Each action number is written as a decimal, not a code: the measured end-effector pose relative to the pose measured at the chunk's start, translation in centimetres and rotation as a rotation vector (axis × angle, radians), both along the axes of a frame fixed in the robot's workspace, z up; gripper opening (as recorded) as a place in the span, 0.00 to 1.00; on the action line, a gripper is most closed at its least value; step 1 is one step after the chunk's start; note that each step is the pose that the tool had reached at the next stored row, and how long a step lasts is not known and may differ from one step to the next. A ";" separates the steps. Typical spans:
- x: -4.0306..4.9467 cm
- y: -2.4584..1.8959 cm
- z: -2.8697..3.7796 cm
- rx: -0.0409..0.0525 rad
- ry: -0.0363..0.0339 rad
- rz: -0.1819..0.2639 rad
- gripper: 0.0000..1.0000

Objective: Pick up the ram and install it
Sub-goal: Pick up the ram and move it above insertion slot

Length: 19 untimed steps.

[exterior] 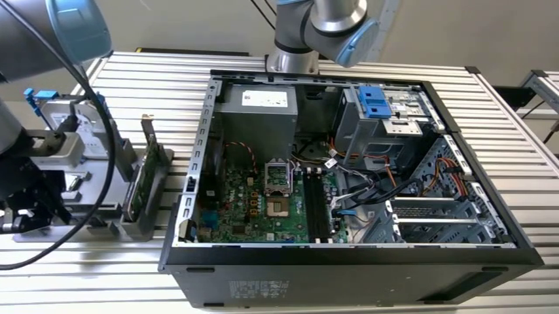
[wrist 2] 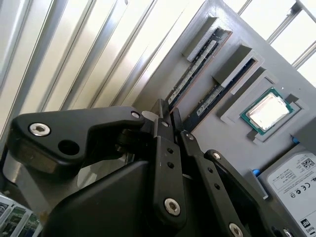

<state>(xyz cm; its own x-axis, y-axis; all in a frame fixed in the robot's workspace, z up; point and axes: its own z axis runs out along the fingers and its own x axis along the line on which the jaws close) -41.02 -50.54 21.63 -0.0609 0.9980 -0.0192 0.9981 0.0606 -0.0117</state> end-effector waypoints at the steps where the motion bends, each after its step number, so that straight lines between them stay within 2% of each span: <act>1: 0.00 0.00 0.06 -0.0001 0.0001 0.000 0.00; 14: 0.00 0.00 0.67 0.0000 0.0000 0.000 0.00; 19: 0.00 0.00 0.70 0.0000 -0.0001 0.000 0.00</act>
